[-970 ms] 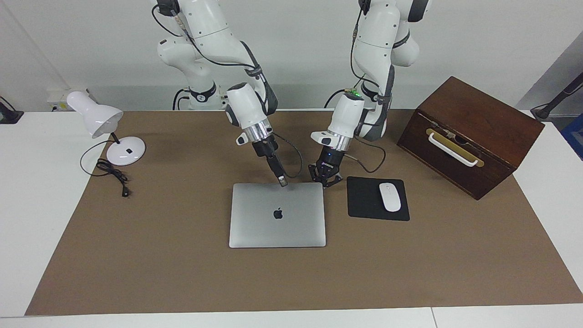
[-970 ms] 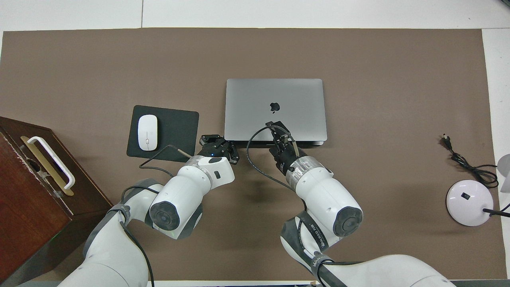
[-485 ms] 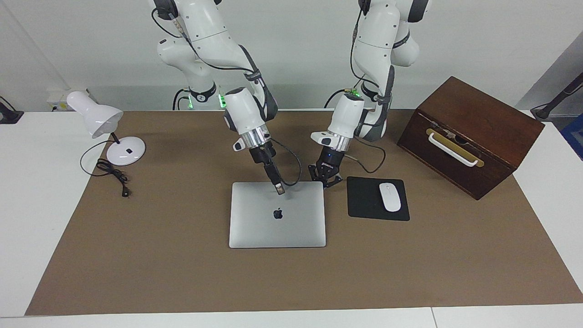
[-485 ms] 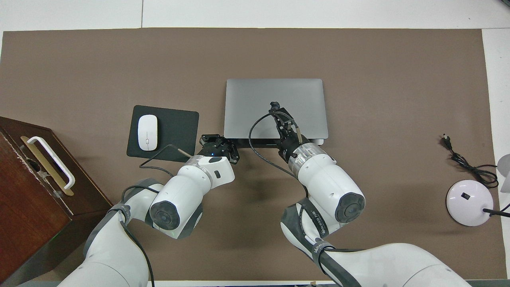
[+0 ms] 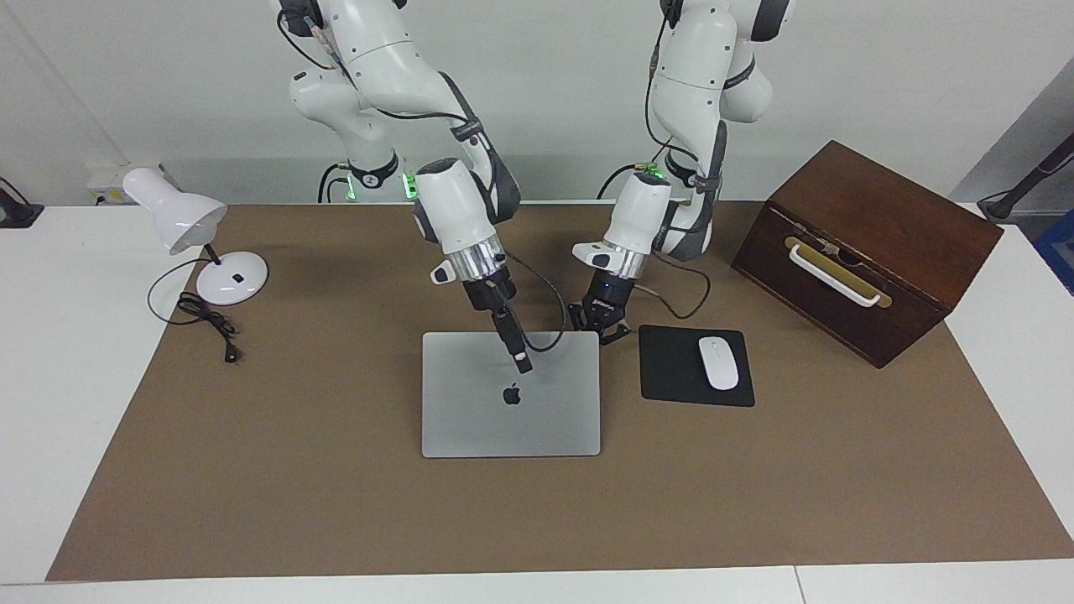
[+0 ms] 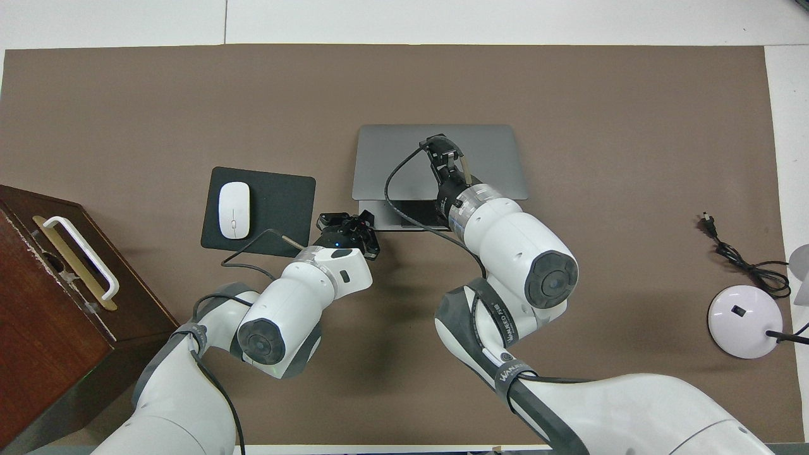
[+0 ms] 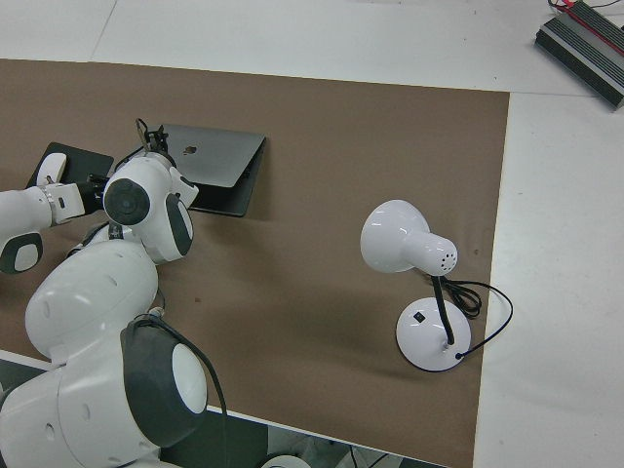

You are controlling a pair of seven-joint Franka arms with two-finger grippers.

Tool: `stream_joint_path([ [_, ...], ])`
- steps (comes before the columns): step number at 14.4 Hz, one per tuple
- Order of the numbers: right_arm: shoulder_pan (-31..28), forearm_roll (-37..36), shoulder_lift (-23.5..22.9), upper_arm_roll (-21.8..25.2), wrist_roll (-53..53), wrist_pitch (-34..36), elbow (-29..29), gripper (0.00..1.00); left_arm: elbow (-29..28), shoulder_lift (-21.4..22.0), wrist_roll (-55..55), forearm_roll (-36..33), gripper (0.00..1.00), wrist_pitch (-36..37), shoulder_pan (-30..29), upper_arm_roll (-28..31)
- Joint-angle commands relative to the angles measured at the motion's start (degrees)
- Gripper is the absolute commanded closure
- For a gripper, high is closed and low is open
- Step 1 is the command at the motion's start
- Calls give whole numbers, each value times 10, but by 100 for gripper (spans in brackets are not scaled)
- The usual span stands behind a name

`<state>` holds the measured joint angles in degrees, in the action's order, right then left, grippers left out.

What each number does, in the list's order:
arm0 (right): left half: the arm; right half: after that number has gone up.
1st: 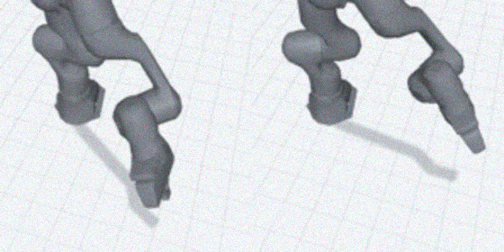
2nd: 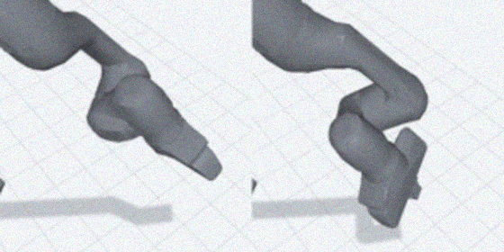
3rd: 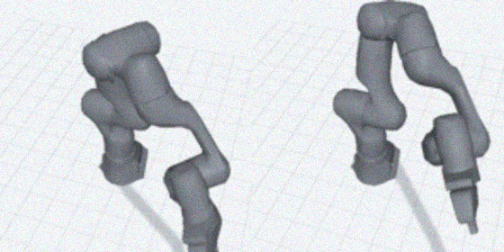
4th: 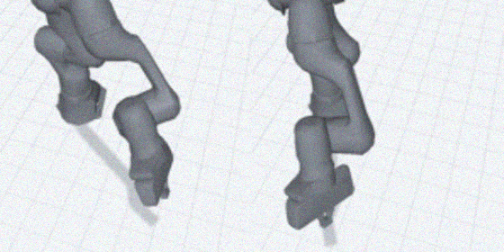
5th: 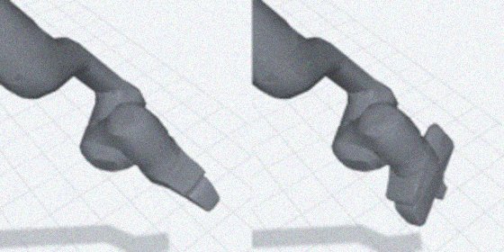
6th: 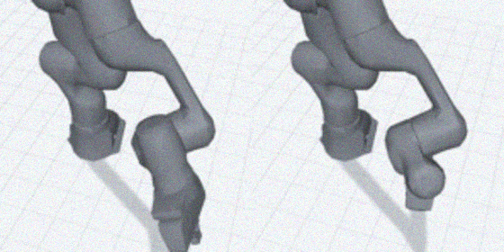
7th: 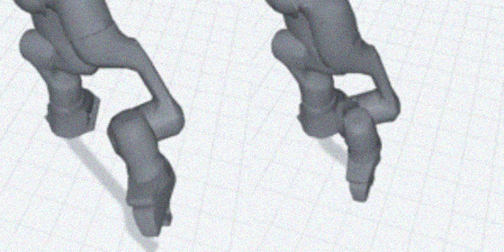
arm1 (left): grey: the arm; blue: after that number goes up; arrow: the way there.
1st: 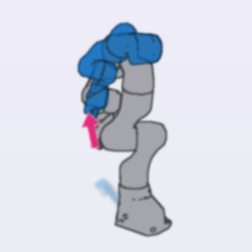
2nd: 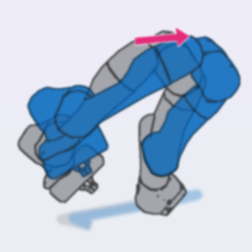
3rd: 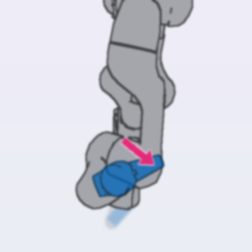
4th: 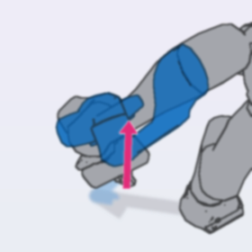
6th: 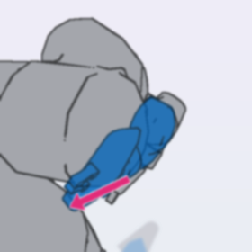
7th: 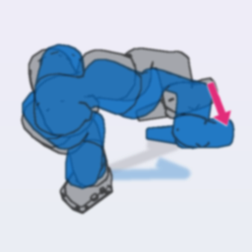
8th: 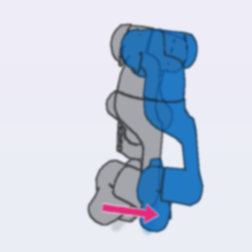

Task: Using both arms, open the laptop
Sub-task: 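Lift the laptop lid upward with the right gripper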

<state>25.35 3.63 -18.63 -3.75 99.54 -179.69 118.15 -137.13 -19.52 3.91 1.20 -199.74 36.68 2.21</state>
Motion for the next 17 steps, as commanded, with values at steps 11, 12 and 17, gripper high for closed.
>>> stream_joint_path([
  [11, -27, 2, -91, -6, -31, 223, -260, 2, 14, -24, 3, -1, 100, -10, -2, 2],
  [12, -27, 2, -102, -6, -35, 231, -276, 2, 14, -24, 3, -1, 100, -10, -2, 2],
  [17, -33, 1, -136, -4, -38, 280, -338, 2, 14, -24, 3, -1, 100, -10, -1, 2],
])
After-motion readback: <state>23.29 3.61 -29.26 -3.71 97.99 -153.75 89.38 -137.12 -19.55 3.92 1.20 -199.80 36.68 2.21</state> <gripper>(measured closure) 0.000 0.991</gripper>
